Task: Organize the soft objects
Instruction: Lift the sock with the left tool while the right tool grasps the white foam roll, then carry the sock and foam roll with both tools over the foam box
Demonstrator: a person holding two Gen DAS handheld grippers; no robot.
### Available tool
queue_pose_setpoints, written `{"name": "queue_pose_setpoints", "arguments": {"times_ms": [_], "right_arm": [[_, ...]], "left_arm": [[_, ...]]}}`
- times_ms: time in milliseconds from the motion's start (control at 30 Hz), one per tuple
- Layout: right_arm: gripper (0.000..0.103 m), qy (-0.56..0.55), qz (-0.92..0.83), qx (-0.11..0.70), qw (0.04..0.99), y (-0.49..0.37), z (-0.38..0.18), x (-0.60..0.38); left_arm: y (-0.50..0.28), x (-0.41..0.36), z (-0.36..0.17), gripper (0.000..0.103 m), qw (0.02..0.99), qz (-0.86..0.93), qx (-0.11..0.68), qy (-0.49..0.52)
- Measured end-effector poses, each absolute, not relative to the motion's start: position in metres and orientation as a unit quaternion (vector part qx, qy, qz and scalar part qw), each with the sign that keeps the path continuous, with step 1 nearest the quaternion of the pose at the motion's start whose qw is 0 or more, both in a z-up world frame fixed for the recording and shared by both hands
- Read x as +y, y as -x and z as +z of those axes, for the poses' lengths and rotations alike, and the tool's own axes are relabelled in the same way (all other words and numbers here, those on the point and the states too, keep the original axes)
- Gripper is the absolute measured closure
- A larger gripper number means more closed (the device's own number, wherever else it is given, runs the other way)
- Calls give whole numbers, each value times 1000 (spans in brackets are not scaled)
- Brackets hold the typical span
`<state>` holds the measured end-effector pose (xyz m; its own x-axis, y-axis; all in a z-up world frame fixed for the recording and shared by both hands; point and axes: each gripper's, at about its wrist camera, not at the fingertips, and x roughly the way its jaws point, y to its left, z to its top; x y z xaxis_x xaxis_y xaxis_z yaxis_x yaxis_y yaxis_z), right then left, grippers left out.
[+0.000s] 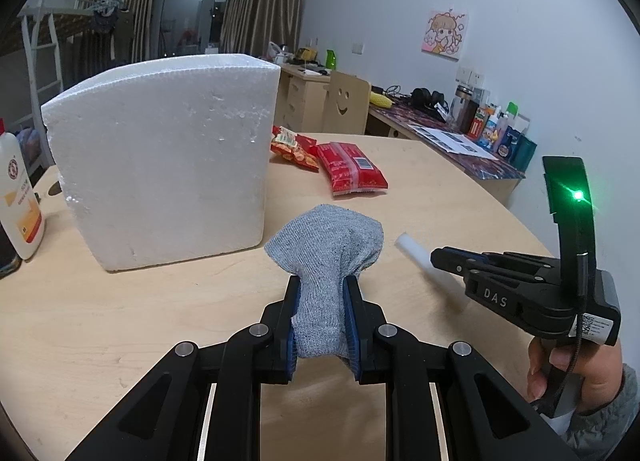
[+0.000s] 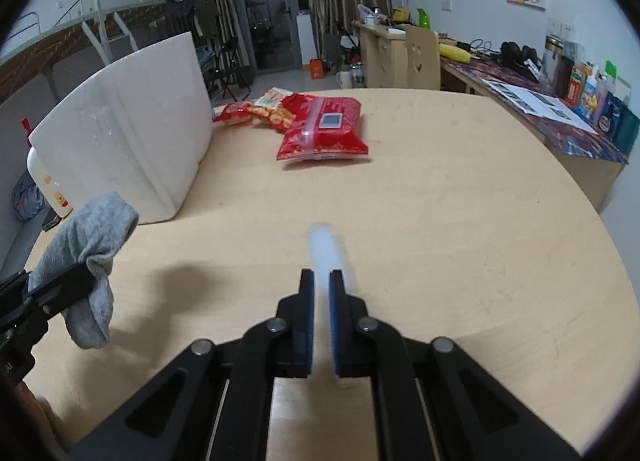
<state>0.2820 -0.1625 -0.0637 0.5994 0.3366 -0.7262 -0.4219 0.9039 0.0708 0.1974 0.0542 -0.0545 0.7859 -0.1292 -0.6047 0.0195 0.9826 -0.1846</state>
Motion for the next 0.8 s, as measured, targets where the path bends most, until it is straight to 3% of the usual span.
{"name": "queue_pose_setpoints", "arguments": {"times_ms": [67, 200, 233, 667, 800], "right_arm": [[88, 72, 204, 394, 894, -283, -65, -159], [48, 91, 193, 391, 895, -285, -68, -157], [46, 93, 193, 390, 896, -285, -68, -158], [46, 97, 195, 416, 883, -295, -80, -157], [60, 99, 192, 422, 881, -297, -83, -156]], "left_arm": [[-197, 55, -54, 82, 941, -38, 325, 85], [-197, 56, -54, 82, 941, -35, 325, 86], [-197, 56, -54, 82, 941, -34, 325, 86], [-198, 54, -55, 82, 941, -31, 324, 88], [-198, 54, -55, 82, 941, -32, 325, 88]]}}
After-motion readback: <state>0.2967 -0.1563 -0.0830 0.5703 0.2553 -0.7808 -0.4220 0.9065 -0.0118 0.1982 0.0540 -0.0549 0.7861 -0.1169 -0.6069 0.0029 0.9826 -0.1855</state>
